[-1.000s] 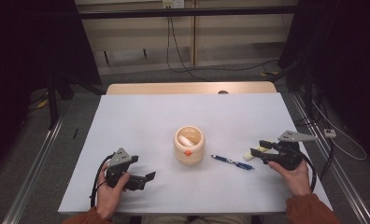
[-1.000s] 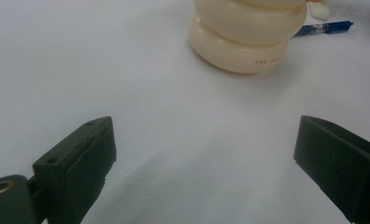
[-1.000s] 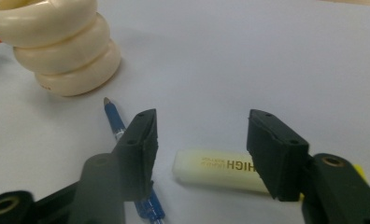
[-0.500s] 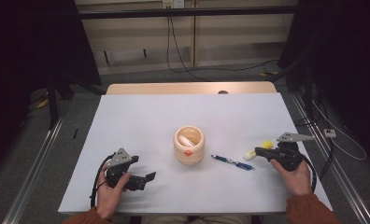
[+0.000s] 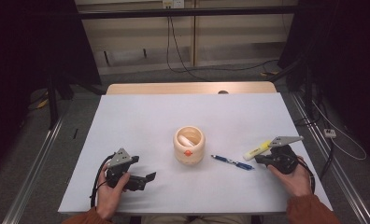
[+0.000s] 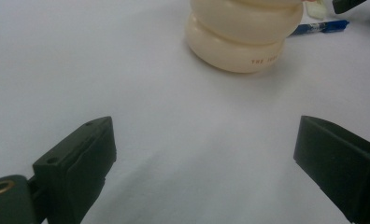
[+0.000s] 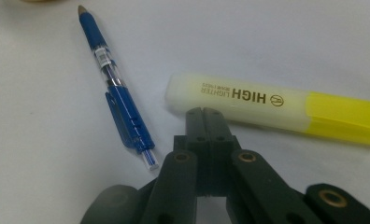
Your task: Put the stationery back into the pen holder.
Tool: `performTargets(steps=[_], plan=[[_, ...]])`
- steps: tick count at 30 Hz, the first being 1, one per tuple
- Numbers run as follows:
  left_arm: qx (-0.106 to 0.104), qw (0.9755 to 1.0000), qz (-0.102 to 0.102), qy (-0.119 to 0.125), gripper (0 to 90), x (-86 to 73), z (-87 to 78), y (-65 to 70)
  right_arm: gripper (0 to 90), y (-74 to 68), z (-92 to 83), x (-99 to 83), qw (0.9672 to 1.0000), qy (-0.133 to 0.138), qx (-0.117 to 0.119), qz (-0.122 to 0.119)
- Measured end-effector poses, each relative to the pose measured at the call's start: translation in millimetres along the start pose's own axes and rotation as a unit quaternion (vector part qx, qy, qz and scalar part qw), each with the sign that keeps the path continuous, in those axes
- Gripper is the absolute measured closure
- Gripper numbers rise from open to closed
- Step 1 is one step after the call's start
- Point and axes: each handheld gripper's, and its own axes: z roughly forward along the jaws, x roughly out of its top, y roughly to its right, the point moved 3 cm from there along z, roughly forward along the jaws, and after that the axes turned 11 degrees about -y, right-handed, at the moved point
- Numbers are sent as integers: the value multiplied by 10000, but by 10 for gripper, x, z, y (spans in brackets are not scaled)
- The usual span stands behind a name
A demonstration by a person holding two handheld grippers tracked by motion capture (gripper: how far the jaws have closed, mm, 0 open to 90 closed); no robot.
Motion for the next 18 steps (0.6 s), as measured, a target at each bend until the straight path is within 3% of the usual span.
performTargets(steps=[2,6,11,18], plan=[[-2,10000,-7,5,58,0,1,-2,900,-12,24,8,9998,-104,-84,-141],[-10,10000,6,11,58,1,-2,0,900,-6,57,12,9995,-269,12,-170],[-25,10000,1,13,58,1,6,3,900,4,81,31,9995,-181,119,-233],[-35,10000,1,15,58,2,7,3,900,-5,110,89,9990,-263,179,-329]])
